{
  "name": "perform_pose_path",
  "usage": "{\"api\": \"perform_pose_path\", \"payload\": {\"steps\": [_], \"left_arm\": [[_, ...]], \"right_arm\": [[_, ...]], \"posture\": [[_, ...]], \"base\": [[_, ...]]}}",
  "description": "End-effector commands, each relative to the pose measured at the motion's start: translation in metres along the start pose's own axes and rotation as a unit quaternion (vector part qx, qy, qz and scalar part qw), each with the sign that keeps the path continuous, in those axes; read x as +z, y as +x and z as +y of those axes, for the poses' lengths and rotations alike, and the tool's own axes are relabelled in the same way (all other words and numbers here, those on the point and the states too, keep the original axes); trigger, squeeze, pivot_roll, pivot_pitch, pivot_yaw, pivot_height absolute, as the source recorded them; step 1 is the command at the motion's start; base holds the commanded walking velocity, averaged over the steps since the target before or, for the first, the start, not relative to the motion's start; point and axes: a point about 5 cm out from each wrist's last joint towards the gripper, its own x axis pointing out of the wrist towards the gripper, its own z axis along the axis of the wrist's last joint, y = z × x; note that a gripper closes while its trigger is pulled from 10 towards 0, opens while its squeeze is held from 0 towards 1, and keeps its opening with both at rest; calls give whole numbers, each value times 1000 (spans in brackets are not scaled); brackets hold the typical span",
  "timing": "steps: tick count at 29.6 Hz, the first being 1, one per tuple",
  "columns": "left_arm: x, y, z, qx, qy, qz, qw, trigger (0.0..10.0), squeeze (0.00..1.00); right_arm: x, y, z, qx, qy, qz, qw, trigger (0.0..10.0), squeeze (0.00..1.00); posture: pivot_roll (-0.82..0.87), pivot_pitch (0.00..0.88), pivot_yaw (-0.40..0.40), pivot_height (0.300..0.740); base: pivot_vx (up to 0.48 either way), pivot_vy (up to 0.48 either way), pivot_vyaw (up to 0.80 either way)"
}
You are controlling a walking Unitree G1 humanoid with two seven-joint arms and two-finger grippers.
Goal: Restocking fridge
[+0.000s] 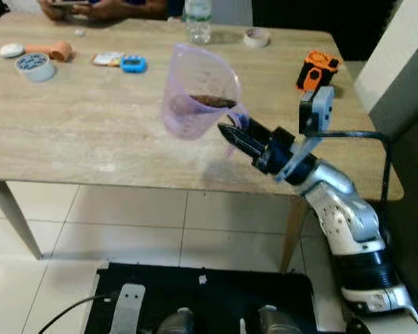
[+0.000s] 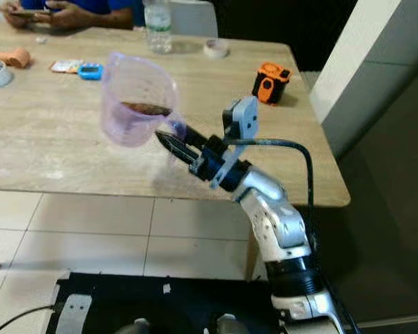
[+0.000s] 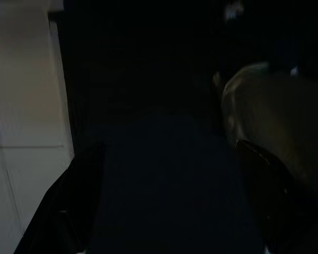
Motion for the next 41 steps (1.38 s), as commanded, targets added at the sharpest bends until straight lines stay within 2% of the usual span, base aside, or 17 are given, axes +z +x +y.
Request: {"api": "perform_pose_path", "payload": {"steps": [1,3,6,7,9,14,19,37,40,41], "left_arm": [[-11,-1,-14,-22,-11,18,1000,10000,0],[-11,-1,-14,-22,-11,18,1000,10000,0],[-13,-1,-11,-15,-12,28,999,10000,0],[-13,-1,-11,-15,-12,28,999,10000,0],[-17,-3,-8,-10,-16,34,999,10000,0],[-20,-3,-6,-8,-17,38,999,10000,0],[-24,-4,-5,-7,-16,44,999,10000,0],[-22,-4,-7,-10,-17,44,999,10000,0],[-26,-5,-5,-2,8,53,999,10000,0],[-27,-5,-5,-4,4,54,999,10000,0]], "right_arm": [[0,-3,9,38,-5,10,999,10000,0],[0,-3,9,38,-5,10,999,10000,0],[-15,-24,15,68,-23,83,994,10000,0],[-15,-24,15,68,-23,83,994,10000,0],[-20,-34,15,63,-21,109,992,10000,0],[-24,-40,15,57,-15,122,991,10000,0],[-38,-49,21,48,5,143,988,10000,0],[-50,-57,28,56,10,179,982,10000,0],[-58,-54,28,44,11,189,981,10000,0],[-61,-52,27,36,13,191,981,10000,0]], "posture": [[3,83,-36,740],[3,83,-36,740],[9,73,-35,740],[9,73,-35,740],[6,66,-36,740],[3,61,-33,740],[3,51,-31,740],[-2,52,-35,740],[-5,56,-34,740],[-5,56,-34,740]], "base": [[0,0,0],[0,0,0],[-231,0,0],[-382,0,0],[-353,0,0],[-329,0,0],[-347,0,0],[-359,0,0],[-120,0,0],[0,0,0]]}}
